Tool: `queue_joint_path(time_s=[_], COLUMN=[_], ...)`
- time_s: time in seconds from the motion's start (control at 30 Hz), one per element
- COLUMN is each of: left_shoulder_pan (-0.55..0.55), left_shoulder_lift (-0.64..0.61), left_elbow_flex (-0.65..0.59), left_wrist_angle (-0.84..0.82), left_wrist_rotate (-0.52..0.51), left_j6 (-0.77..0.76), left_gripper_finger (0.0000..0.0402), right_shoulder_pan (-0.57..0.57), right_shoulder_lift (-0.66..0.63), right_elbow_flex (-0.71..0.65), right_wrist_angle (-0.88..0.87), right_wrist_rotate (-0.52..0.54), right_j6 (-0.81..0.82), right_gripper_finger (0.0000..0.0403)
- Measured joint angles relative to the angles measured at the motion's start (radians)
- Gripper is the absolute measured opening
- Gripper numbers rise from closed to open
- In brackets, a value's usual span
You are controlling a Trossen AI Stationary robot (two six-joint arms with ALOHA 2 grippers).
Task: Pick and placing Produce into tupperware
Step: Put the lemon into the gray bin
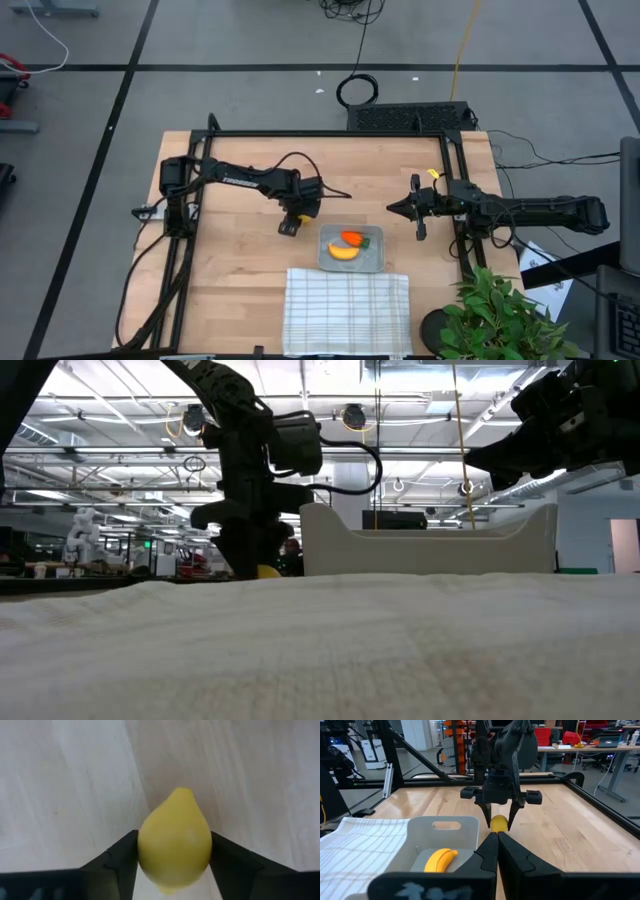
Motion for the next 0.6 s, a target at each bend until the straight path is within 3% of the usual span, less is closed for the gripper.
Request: queue_joint_path(time_s=[0.1, 0.43, 0.6], left_shoulder_pan=[0.000, 0.000, 0.000], left_shoulder_lift=[-0.001, -0.001, -0.001], left_elbow_flex=[0.000, 0.001, 0.044], left_wrist_angle=[0.000, -0.008, -0.070], left_wrist_rotate=[-0.014, -0.073, -0.096], left_j6=[0.001, 0.033, 0.038], left_gripper_finger=[0.0182, 0.0212, 0.0200], right_shoulder_pan=[0.000, 0.000, 0.000], right_shoulder_lift=[0.000, 0.000, 0.000], right_elbow_flex=[0.000, -0.001, 0.000], right_wrist_angle=[0.000, 0.000, 0.000], right_wrist_rotate=[0.000, 0.000, 0.000], right_j6=[0.000, -0.003, -0.003], right_gripper_finger=[0.0000, 0.0000, 0.0000])
